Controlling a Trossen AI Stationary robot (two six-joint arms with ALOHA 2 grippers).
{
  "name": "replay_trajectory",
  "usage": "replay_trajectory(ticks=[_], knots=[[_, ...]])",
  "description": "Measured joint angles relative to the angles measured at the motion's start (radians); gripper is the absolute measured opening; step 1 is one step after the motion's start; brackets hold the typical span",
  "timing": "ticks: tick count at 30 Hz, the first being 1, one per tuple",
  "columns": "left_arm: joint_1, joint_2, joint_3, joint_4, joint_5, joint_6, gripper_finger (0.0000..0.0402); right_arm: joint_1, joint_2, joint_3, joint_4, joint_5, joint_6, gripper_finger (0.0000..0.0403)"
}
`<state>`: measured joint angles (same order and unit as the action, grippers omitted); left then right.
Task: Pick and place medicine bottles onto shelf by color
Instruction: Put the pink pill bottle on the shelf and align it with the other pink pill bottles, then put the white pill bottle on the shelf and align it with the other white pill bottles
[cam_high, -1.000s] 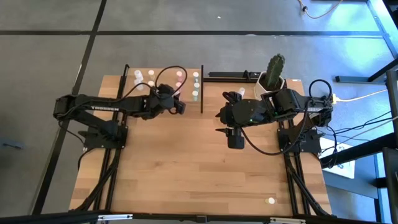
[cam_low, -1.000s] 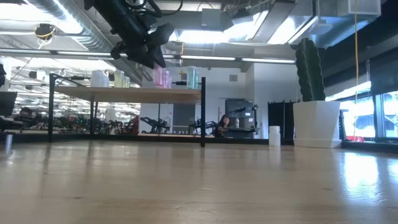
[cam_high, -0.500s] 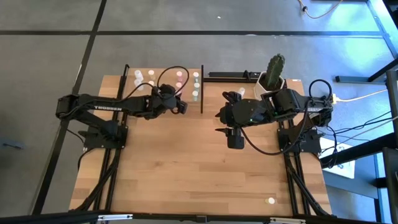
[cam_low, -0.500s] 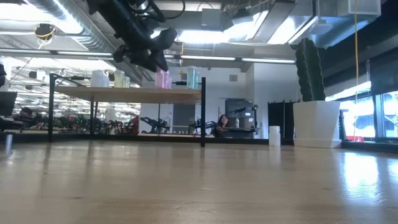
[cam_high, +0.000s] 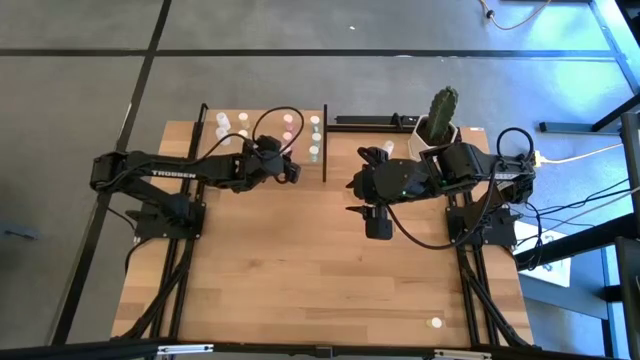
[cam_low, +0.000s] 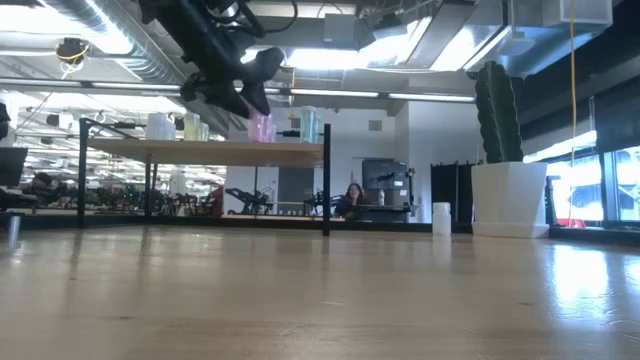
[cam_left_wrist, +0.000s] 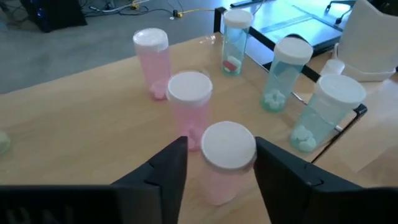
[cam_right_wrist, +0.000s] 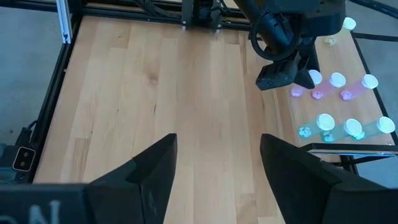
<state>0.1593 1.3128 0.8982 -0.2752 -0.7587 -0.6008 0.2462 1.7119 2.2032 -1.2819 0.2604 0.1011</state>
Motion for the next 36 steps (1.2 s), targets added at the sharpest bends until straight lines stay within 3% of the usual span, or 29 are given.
replay_trajectory(ticks=[6, 18, 22, 27, 36], knots=[[0.000, -0.001, 0.000, 0.003, -0.013, 0.001, 0.0206, 0.000, 0.000, 0.000, 0.000, 0.000, 0.000, 0.0233], [-0.013, -0.002, 0.000, 0.041, -0.017, 0.007, 0.0219, 0.000, 0.000, 0.000, -0.001, 0.000, -0.002, 0.0233], [-0.013, -0.002, 0.000, 0.041, -0.023, 0.014, 0.0243, 0.000, 0.000, 0.000, -0.001, 0.000, -0.001, 0.0233], [-0.037, -0.022, 0.000, 0.019, -0.079, 0.089, 0.0269, 0.000, 0.000, 0.000, -0.001, 0.000, -0.001, 0.0233], [-0.124, -0.107, 0.001, 0.017, -0.174, 0.174, 0.0268, 0.000, 0.000, 0.000, -0.001, 0.000, 0.000, 0.0233]])
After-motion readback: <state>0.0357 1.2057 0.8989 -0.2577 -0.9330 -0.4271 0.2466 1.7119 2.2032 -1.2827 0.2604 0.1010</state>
